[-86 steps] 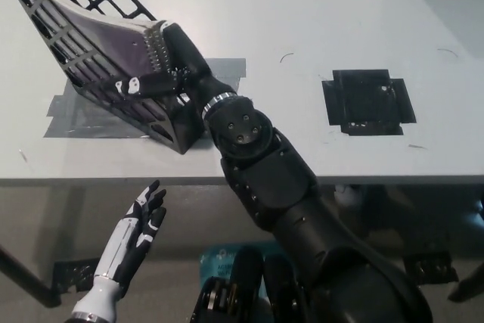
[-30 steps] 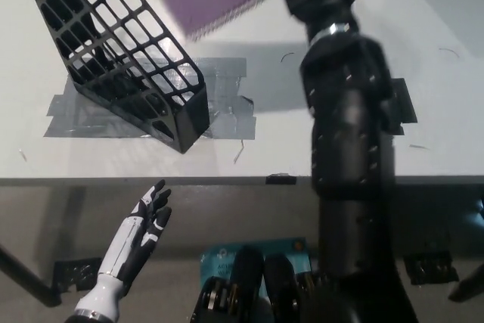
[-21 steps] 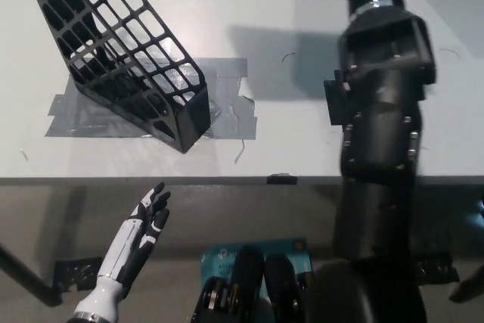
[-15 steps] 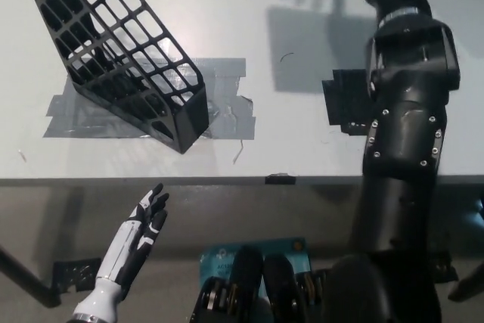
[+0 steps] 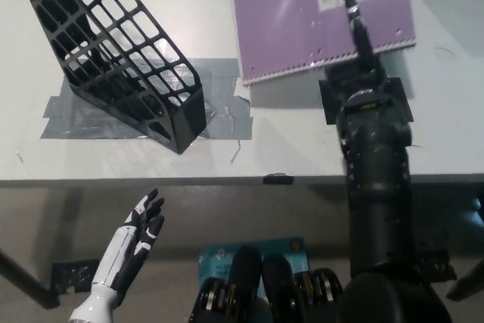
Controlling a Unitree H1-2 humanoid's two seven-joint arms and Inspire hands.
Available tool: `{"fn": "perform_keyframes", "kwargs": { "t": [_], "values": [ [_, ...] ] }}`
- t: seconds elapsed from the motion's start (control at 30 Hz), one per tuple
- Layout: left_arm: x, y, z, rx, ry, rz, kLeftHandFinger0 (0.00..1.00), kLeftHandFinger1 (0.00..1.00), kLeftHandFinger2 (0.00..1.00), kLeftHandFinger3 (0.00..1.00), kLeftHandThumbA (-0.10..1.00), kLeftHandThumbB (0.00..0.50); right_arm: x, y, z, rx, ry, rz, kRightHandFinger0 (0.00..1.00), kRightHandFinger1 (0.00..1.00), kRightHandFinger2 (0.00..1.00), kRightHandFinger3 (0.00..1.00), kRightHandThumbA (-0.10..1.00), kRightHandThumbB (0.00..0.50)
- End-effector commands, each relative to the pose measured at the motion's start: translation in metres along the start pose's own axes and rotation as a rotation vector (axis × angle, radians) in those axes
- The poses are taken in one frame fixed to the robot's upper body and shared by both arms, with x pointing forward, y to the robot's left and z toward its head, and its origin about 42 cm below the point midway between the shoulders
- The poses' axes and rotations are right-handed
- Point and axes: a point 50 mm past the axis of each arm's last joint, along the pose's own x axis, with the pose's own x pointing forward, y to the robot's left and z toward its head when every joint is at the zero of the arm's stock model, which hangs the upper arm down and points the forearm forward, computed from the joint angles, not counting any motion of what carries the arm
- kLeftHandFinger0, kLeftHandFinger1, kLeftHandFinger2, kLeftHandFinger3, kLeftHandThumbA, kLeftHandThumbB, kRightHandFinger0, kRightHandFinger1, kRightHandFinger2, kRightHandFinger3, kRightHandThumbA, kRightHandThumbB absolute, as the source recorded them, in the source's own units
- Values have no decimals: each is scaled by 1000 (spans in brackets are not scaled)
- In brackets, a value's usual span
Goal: A shelf with a book inside it is placed on the center of the desk infront of the robot. The robot uses its right hand to grab the book, take it out and hand it to a person.
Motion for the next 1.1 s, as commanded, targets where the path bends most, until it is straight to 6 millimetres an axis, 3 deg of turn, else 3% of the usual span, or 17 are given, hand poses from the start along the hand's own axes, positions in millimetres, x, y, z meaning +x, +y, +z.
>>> {"fn": "perform_keyframes", "kwargs": {
  "t": [0.0, 0.1, 0.13, 0.17, 0.2, 0.23, 0.33, 0.5, 0.7, 0.9, 1.07],
  "values": [
    [0, 6, 10, 14, -56, 9, 1000, 1000, 1000, 1000, 935, 310, 6, 17, -7, -27, -47, 75, 0, 0, 0, 135, 1000, 0],
    [1, 6, 11, 10, -58, 12, 1000, 1000, 1000, 1000, 934, 306, 9, 11, -13, -33, -41, 62, 0, 0, 0, 145, 1000, 0],
    [1, 6, 11, 9, -58, 12, 1000, 1000, 1000, 1000, 932, 306, 9, 10, -13, -37, -39, 62, 0, 0, 0, 142, 1000, 25],
    [1, 6, 11, 10, -57, 12, 1000, 1000, 1000, 1000, 935, 306, 9, 9, -15, -48, -42, 68, 0, 32, 103, 261, 952, 99],
    [1, 6, 11, 9, -55, 12, 1000, 1000, 1000, 1000, 926, 307, 5, 9, -16, -79, -37, 173, 792, 984, 1000, 1000, 1000, 294],
    [1, 6, 11, 9, -55, 12, 1000, 1000, 1000, 1000, 924, 307, 3, 10, -16, -91, -30, 231, 1000, 1000, 1000, 1000, 1000, 356],
    [1, 7, 12, 25, -57, 12, 1000, 1000, 1000, 1000, 948, 309, -1, 15, -14, -122, 2, 390, 1000, 1000, 1000, 1000, 1000, 467],
    [5, 9, 14, 33, -59, 16, 1000, 1000, 1000, 1000, 941, 295, -7, 28, -2, -149, -9, 508, 1000, 1000, 1000, 1000, 1000, 486],
    [5, 9, 13, 30, -65, 17, 1000, 1000, 1000, 1000, 926, 283, -28, 42, 9, -153, -26, 614, 1000, 1000, 1000, 1000, 1000, 477],
    [8, 10, 17, 28, -67, 19, 1000, 1000, 1000, 1000, 935, 285, -82, 56, 31, -200, -64, 815, 1000, 1000, 1000, 1000, 1000, 465],
    [13, 14, 18, 42, -75, 18, 1000, 1000, 1000, 1000, 942, 260, -158, 44, 51, -324, -119, 941, 1000, 1000, 1000, 1000, 1000, 477]
  ]
}}
